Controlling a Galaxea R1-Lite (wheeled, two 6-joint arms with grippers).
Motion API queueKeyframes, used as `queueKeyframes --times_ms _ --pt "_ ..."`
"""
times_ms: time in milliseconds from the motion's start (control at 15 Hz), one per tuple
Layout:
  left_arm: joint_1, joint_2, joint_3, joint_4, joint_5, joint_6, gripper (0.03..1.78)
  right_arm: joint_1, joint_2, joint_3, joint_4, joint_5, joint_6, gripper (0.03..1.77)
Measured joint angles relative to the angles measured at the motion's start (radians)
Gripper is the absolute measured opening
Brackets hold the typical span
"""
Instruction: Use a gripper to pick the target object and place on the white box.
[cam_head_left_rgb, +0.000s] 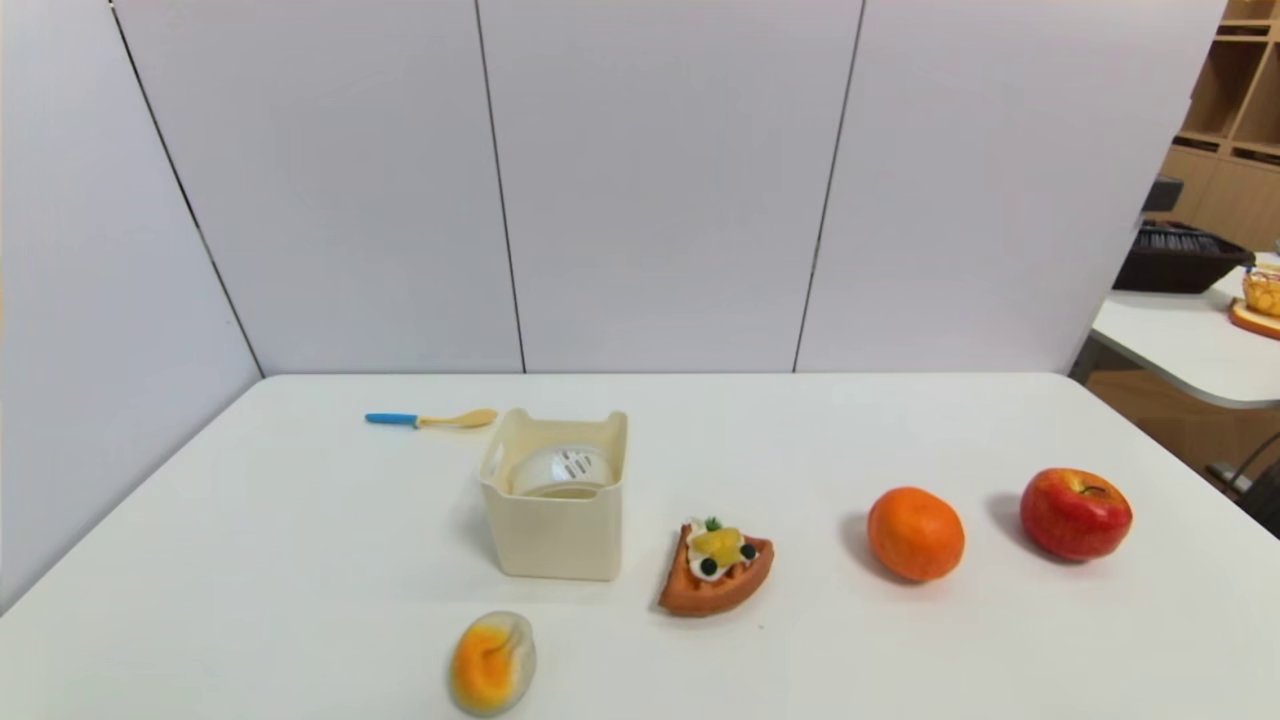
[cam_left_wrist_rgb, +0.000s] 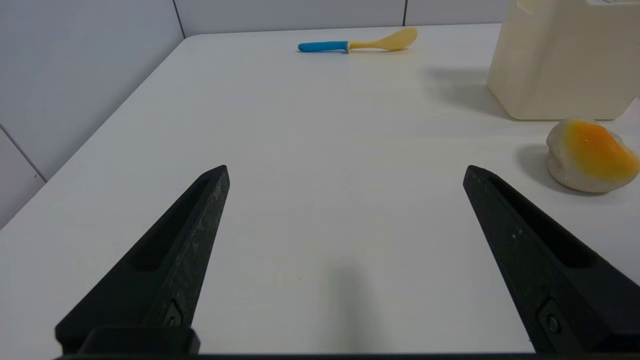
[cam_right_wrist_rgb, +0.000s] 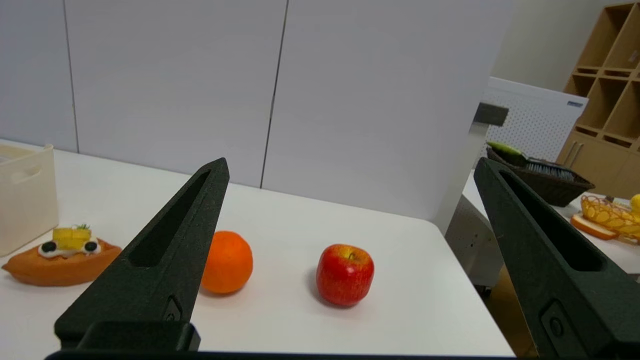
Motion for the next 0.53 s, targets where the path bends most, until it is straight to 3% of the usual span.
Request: queueKeyframes --times_ms 533 --pt "0.000 0.000 0.000 0.000 0.000 0.000 1.69 0.014 -0.170 0.285 0.032 -0.020 0.035 1.69"
